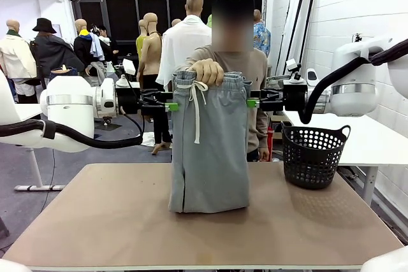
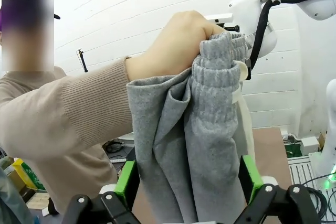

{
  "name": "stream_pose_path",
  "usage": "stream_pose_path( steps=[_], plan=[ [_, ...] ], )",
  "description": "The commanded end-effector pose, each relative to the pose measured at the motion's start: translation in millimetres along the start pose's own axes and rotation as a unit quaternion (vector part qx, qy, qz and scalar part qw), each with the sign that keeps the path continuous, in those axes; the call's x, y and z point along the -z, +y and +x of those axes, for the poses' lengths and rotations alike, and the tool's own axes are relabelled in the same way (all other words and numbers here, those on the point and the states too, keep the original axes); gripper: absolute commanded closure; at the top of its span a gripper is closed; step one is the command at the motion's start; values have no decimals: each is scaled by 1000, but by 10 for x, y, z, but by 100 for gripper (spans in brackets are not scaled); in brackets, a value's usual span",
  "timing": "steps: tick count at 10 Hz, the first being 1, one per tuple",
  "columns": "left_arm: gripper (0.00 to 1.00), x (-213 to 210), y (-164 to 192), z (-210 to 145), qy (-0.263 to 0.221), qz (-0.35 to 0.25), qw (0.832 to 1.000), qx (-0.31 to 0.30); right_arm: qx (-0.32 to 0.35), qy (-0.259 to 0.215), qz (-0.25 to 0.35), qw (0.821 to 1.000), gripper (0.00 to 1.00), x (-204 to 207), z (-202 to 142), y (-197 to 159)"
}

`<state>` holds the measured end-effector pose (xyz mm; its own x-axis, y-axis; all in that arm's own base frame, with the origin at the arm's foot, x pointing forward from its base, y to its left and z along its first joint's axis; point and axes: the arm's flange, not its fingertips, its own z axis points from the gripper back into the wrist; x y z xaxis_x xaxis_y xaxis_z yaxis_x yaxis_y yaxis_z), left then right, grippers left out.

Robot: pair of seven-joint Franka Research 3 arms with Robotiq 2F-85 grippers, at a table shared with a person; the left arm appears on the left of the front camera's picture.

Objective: Fold the training pants.
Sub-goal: Release the ends of the Training pants and then grab the overlapped ends.

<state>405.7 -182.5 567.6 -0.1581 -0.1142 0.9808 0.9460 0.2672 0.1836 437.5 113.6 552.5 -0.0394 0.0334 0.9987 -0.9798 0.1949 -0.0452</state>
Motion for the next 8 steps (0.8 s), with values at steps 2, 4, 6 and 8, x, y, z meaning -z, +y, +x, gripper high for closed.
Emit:
stream_pose_path(
  steps=[2, 4, 6, 8],
  plan=[
    [0, 87, 49, 25, -5, -14, 1000, -12, 27, -17, 4, 999, 0, 8, -10, 60],
    [0, 100, 56, 17, -3, -15, 1000, -12, 33, -20, 8, 999, 0, 25, -34, 70],
    [0, 130, 61, 19, 0, -18, 1000, -12, 34, -30, 11, 999, 0, -50, 14, 94],
    [0, 151, 55, 25, 0, -17, 1000, -12, 43, -41, 21, 998, 0, -166, 17, 134]
  ],
)
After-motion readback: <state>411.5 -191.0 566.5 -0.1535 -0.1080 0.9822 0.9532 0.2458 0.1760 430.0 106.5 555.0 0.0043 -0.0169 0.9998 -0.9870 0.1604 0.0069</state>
